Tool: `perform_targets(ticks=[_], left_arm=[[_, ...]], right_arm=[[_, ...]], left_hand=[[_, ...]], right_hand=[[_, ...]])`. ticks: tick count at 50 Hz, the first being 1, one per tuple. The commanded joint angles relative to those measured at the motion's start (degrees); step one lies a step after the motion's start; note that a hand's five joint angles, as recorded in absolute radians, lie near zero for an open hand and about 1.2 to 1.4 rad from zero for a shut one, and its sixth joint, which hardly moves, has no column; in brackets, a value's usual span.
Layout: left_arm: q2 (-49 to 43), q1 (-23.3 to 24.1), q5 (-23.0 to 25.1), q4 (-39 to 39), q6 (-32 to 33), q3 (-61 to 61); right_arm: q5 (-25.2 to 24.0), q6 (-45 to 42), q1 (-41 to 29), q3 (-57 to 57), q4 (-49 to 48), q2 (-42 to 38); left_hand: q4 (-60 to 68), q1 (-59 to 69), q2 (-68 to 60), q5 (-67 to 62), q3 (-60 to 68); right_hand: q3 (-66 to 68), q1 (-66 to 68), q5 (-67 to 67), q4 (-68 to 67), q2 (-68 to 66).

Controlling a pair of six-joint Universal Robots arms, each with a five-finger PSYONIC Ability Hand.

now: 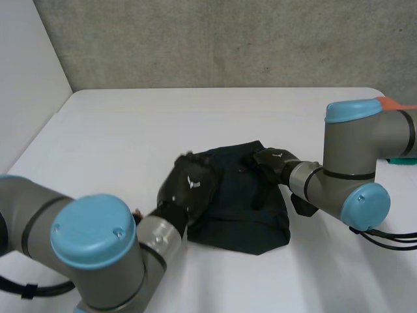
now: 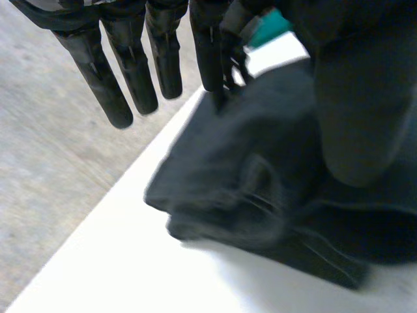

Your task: Fold the laundry.

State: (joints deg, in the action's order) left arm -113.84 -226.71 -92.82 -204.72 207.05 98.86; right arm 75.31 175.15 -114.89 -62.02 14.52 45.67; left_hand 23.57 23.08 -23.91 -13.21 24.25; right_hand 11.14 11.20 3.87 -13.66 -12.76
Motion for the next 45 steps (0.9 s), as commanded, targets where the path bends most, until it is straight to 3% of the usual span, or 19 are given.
perform_targets(ticks=[1,6,16,37,45], left_arm=[[1.08,-0.92,-0.61,-0.07,-2.43,-9.37],[-2.6,-2.59,-0.08,2.47,-7.96,-17.37],[-19.74,-3.12,0.36,23.21,-11.05,-31.8],[-20.46,-3.91,-0.61,24.19,-10.08,-29.6],[-12.3,-4.88,0.27,24.37,-10.7,-28.73]], right_arm=[[0.54,-1.92,-0.25,-1.35,-2.39,-0.5],[0.81,-2.01,-0.78,-3.63,-5.12,0.47],[2.56,-3.15,-1.48,-6.09,-7.4,1.79],[8.36,-12.64,-1.83,-9.25,-11.62,2.4],[8.8,-14.66,-1.13,-13.56,-14.08,12.15]], left_hand=[[-3.25,-2.76,3.59,2.9,-3.94],[-3.6,-3.11,3.93,3.24,-4.28],[-7.63,-7.14,7.97,7.28,-8.32],[-10.66,-10.17,11.0,10.3,-11.35],[-12.0,-11.51,12.34,11.65,-12.69]], right_hand=[[-1.14,-1.2,-3.87,3.66,2.76],[-1.14,-1.2,-3.87,3.66,2.76],[-1.14,-1.2,-3.87,3.66,2.76],[-1.14,-1.2,-3.87,3.66,2.76],[-1.14,-1.2,-3.87,3.66,2.76]])
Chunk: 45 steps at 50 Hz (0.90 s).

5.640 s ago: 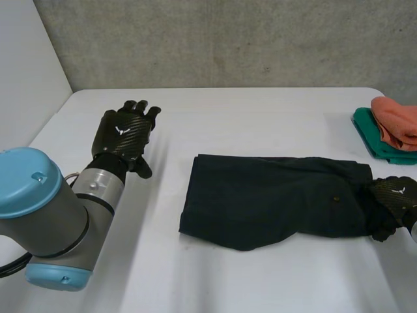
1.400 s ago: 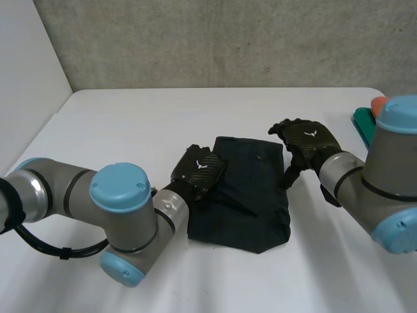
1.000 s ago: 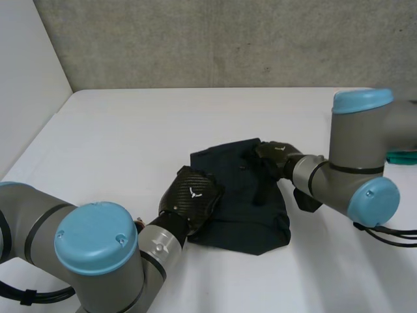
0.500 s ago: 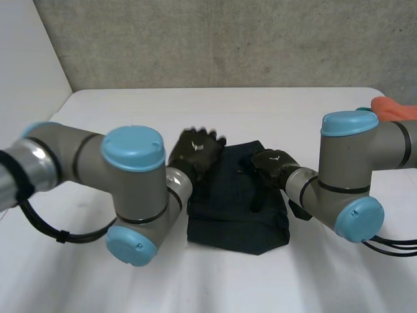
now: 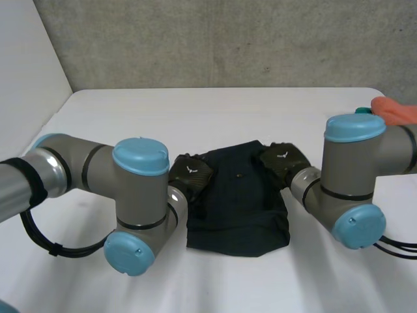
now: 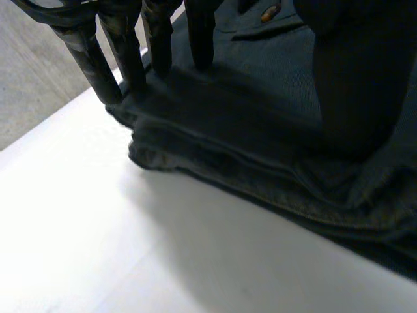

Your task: Fold the laundry.

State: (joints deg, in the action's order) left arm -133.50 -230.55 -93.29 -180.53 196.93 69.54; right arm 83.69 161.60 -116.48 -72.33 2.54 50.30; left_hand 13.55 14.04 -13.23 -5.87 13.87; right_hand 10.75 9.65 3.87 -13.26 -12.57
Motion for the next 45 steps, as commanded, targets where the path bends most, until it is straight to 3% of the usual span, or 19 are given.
perform_targets(ticks=[1,6,9,15,19,27,45], left_arm=[[8.76,-1.39,1.08,0.18,-0.58,0.86],[16.68,-2.36,6.26,0.62,-0.76,1.56],[21.34,-2.45,11.97,2.2,-0.94,1.91],[27.93,-5.43,21.81,10.79,-2.42,2.0],[30.05,-7.28,25.34,14.5,-4.89,2.0],[31.54,-8.25,26.58,14.86,-6.21,2.18],[31.37,-8.52,26.49,14.86,-6.47,2.53]], right_arm=[[0.59,-1.11,0.46,-4.39,-2.97,9.88],[2.7,-1.2,-0.59,-7.56,-4.47,15.26],[4.02,-1.11,-1.21,-9.93,-4.12,18.69],[4.11,-0.93,-4.81,-14.94,-3.42,21.77],[3.76,-0.14,-6.48,-19.51,-4.12,21.86],[4.19,0.03,-11.67,-25.4,-12.36,17.3],[4.9,-1.63,-12.11,-24.01,-23.98,6.92]], left_hand=[[-1.99,-2.48,1.67,4.31,-2.31],[-2.33,-2.82,2.01,4.65,-2.65],[-2.16,-2.65,1.84,4.48,-2.48],[-2.16,-2.65,1.84,4.48,-2.48],[-2.16,-2.65,1.84,4.48,-2.48],[-1.99,-2.48,1.67,4.31,-2.31],[-1.99,-2.48,1.67,4.31,-2.31]], right_hand=[[-0.75,0.35,-3.87,3.26,2.57],[-0.75,0.35,-3.87,3.26,2.57],[-0.75,0.35,-3.87,3.26,2.57],[-0.75,0.35,-3.87,3.26,2.57],[-0.75,0.35,-3.87,3.26,2.57],[-0.75,0.35,-3.87,3.26,2.57],[-0.75,0.35,-3.87,3.26,2.57]])
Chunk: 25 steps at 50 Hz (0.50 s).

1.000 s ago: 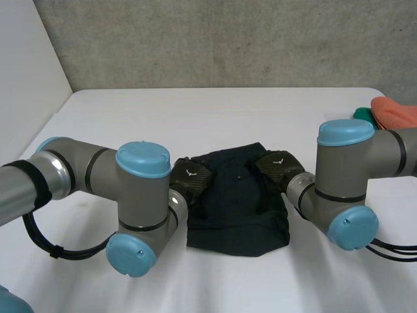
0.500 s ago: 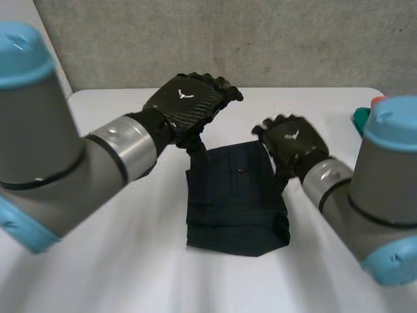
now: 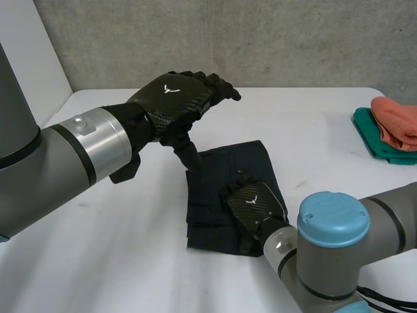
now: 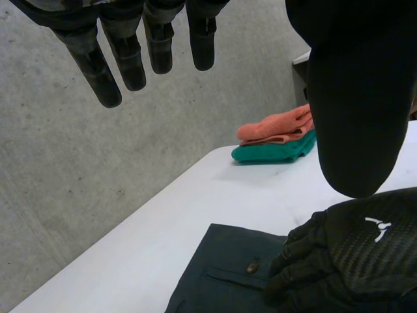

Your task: Fold the laundry.

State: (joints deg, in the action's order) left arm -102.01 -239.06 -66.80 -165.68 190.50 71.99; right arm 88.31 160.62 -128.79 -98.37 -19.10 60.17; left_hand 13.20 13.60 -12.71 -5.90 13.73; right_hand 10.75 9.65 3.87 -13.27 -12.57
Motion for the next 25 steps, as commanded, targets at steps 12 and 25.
perform_targets(ticks=[12,25], left_arm=[[-0.12,0.17,-0.09,0.0,-0.57,0.08],[-0.3,0.08,-0.09,0.0,-1.8,0.17]], right_arm=[[0.72,-5.23,0.38,6.17,-6.39,-6.64],[0.72,-5.58,0.38,15.74,-5.95,-12.62]], left_hand=[[-1.64,-2.04,1.15,4.34,-2.17],[-1.3,-1.7,0.82,4.0,-1.83]], right_hand=[[2.86,3.95,-0.26,-0.34,-1.03],[14.13,15.23,11.01,-11.61,-12.31]])
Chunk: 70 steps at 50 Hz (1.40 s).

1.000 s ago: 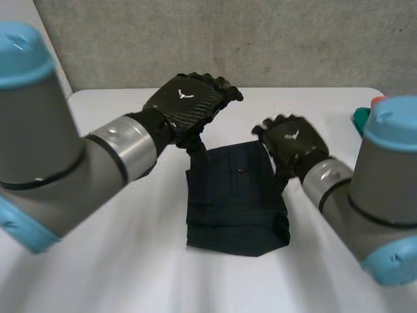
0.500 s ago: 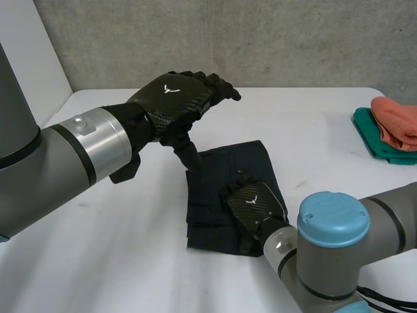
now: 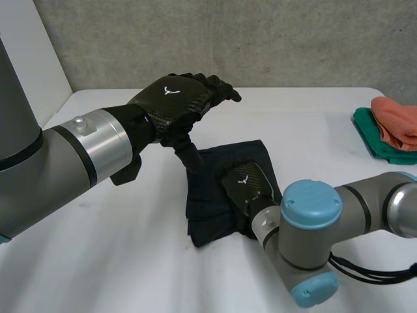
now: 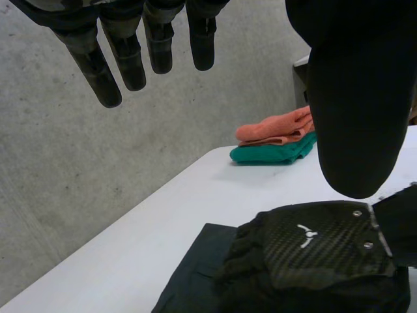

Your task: Fold the laundry.

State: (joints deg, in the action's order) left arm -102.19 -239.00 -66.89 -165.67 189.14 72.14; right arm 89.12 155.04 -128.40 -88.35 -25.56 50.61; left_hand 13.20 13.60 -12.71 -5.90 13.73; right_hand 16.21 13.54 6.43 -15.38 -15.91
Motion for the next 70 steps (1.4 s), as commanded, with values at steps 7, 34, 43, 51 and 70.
perform_targets(ticks=[7,34,43,51,70], left_arm=[[-0.2,0.02,0.0,0.0,-0.43,0.02],[-0.2,-0.24,0.09,-0.09,-2.1,-0.15],[-0.2,-0.42,0.0,-0.09,-2.1,-0.15],[-0.2,-0.42,0.0,-0.09,-2.1,-0.15],[-0.2,-0.33,0.0,-0.09,-2.28,-0.07]], right_arm=[[-0.17,-0.44,0.08,10.56,1.04,-5.26],[-10.26,-7.64,20.72,19.98,19.76,-3.86],[-22.4,-18.81,33.29,17.68,20.82,-0.6],[-27.24,-16.36,36.9,26.37,16.43,-0.69],[-36.02,5.45,49.55,57.06,5.0,-10.0]], left_hand=[[-1.3,-1.7,0.82,4.0,-1.83],[-1.3,-1.7,0.82,4.0,-1.83],[-1.13,-1.53,0.65,3.84,-1.66],[-1.13,-1.53,0.65,3.84,-1.66],[-1.13,-1.53,0.65,3.84,-1.66]], right_hand=[[8.18,10.84,7.95,-9.0,-8.47],[63.79,66.46,63.57,-64.62,-64.09],[63.79,66.46,63.57,-64.62,-64.09],[63.79,66.46,63.57,-64.62,-64.09],[63.79,66.46,63.57,-64.62,-64.09]])
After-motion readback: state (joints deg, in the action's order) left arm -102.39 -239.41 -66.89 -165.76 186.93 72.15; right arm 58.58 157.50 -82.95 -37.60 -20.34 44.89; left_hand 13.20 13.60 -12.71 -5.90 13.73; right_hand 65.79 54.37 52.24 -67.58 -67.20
